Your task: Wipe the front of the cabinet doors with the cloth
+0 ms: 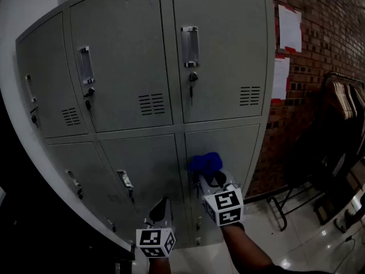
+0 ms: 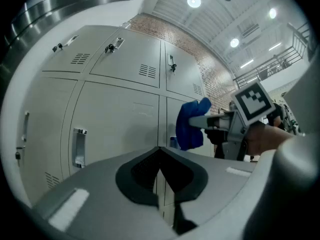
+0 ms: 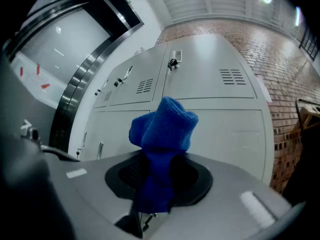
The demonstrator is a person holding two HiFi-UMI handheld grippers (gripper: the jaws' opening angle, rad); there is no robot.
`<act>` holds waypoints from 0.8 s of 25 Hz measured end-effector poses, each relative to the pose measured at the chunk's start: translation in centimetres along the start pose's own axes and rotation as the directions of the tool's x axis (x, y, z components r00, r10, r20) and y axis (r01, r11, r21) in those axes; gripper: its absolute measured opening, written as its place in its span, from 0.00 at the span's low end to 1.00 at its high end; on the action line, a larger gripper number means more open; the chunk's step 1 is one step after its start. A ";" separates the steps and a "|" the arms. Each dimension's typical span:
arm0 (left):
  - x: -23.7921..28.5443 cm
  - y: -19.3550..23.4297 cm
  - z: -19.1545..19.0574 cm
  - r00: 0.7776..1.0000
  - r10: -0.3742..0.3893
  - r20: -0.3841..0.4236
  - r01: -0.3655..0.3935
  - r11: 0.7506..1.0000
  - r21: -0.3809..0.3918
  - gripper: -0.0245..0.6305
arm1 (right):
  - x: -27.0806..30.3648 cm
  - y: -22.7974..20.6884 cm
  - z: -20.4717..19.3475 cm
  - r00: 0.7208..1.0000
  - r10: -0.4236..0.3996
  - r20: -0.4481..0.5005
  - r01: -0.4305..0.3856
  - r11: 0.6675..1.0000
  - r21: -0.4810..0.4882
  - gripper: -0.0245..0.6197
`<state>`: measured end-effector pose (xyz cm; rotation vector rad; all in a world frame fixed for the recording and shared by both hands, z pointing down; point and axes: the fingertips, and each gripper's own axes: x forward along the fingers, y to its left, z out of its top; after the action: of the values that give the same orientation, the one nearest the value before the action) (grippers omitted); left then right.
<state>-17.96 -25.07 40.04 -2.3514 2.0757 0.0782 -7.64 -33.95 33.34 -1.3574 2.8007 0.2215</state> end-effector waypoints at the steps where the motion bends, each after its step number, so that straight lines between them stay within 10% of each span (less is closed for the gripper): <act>1: 0.2 -0.6 0.1 1.000 -0.002 -0.009 0.002 1.000 0.003 0.06 | 0.6 -0.1 1.0 1.000 0.006 0.006 -0.006 1.000 -0.001 0.21; 20: -0.5 -2.0 0.3 0.999 -0.021 -0.024 0.021 1.000 0.010 0.06 | 3.3 -6.3 5.2 0.999 -0.043 0.010 0.044 0.996 -0.083 0.20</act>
<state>-16.07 -24.35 39.67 -2.3795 2.0557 0.0397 -5.01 -39.65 27.15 -1.4287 2.7810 0.3460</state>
